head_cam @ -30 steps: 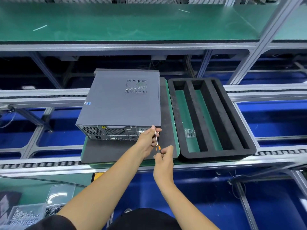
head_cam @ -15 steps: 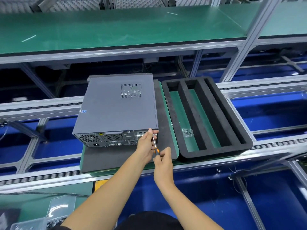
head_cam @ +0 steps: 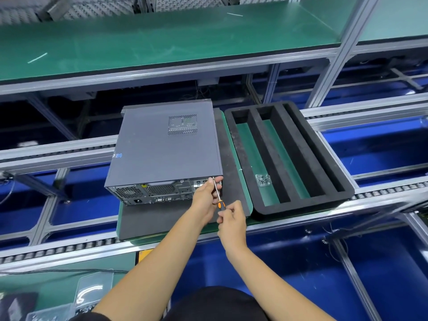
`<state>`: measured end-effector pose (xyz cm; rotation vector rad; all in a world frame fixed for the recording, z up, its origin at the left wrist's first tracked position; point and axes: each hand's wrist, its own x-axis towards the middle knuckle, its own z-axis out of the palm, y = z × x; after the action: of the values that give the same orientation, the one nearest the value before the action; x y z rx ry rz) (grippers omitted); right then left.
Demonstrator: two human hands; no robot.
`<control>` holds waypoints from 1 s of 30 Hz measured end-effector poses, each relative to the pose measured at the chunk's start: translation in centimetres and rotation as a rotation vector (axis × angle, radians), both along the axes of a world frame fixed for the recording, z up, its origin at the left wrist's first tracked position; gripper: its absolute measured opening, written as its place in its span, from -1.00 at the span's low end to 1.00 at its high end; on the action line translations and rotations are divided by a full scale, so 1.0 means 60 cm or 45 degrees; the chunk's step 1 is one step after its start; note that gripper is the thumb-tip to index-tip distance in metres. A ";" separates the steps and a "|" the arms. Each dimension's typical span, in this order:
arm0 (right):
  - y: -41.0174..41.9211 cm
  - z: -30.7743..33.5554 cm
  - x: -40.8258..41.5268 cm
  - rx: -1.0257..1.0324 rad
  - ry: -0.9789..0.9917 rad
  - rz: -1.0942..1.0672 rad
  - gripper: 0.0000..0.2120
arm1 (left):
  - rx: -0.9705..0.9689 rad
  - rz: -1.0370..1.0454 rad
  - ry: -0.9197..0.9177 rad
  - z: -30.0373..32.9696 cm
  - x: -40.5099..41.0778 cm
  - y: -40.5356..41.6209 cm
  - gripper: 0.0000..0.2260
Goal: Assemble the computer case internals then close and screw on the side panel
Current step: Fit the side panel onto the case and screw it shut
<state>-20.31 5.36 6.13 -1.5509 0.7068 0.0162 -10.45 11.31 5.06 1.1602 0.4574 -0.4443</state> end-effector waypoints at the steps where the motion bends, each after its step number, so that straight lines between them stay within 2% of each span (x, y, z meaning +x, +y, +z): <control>1: 0.000 0.000 0.001 0.002 0.002 -0.003 -0.84 | 0.003 -0.013 -0.001 0.000 0.001 0.001 -0.70; 7: -0.002 0.005 0.002 0.209 0.006 -0.091 -0.91 | 0.011 -0.046 0.003 0.002 0.004 0.006 -0.71; 10: -0.008 0.008 0.005 0.296 0.029 -0.108 -0.86 | 0.011 -0.063 -0.007 -0.001 0.004 0.007 -0.71; 13: -0.011 0.009 0.004 0.289 0.060 -0.131 -0.93 | 0.103 -0.160 -0.070 -0.004 0.003 0.014 -0.69; 18: -0.002 0.012 0.009 0.298 0.181 -0.070 -0.79 | 0.204 -0.289 -0.112 -0.001 0.005 0.029 -0.70; 21: 0.003 0.010 0.013 0.280 0.141 -0.041 -0.93 | 0.229 -0.321 -0.113 0.003 0.007 0.032 -0.70; 24: 0.007 0.014 0.013 0.280 0.124 -0.052 -0.88 | 0.266 -0.337 -0.151 0.003 0.008 0.029 -0.70; 25: 0.007 0.015 0.014 0.303 0.146 -0.064 -0.89 | 0.267 -0.343 -0.167 0.003 0.007 0.030 -0.70; 28: 0.005 0.015 0.018 0.415 0.265 -0.086 -0.75 | 0.285 -0.403 -0.194 -0.001 0.007 0.035 -0.70; 30: 0.005 0.010 0.020 0.436 0.274 -0.101 -0.75 | 0.291 -0.418 -0.178 -0.005 0.010 0.037 -0.71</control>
<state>-19.12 5.69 6.73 -1.2018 0.8856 0.2366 -9.84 13.56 4.78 1.4863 0.1977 -0.6003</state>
